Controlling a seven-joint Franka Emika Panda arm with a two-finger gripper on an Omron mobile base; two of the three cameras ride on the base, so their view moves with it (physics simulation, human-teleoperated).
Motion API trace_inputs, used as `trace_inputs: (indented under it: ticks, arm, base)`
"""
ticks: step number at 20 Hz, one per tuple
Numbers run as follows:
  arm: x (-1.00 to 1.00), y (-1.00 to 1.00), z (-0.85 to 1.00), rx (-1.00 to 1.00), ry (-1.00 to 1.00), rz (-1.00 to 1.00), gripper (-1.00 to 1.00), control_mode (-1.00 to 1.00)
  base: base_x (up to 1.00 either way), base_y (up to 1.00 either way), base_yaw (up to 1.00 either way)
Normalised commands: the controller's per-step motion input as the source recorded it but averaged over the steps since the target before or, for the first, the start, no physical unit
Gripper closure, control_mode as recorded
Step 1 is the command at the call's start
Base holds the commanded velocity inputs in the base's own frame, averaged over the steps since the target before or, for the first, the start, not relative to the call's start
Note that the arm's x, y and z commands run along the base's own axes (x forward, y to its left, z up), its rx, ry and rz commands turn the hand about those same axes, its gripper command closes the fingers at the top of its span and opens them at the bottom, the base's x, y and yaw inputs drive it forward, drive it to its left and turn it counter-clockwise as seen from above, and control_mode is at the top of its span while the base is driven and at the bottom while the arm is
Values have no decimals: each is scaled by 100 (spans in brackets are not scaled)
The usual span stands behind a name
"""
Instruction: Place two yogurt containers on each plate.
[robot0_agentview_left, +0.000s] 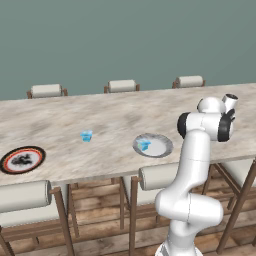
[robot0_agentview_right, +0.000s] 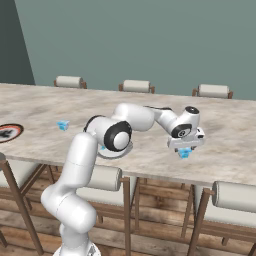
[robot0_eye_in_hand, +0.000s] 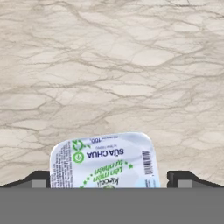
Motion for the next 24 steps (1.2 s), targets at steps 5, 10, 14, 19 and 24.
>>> trace_inputs:
  ticks: [5,10,14,19,24]
  arm:
    - [0,0,-25,0,1,0,-100,-100]
    - [0,0,-23,0,0,0,-100,-100]
    - [0,0,-1,0,0,0,-100,-100]
    - [0,0,0,0,-1,0,100,-100]
    - [0,0,1,0,-2,0,100,-100]
  base:
    - [0,0,0]
    - [0,0,0]
    - [0,0,0]
    - [0,0,0]
    - [0,0,0]
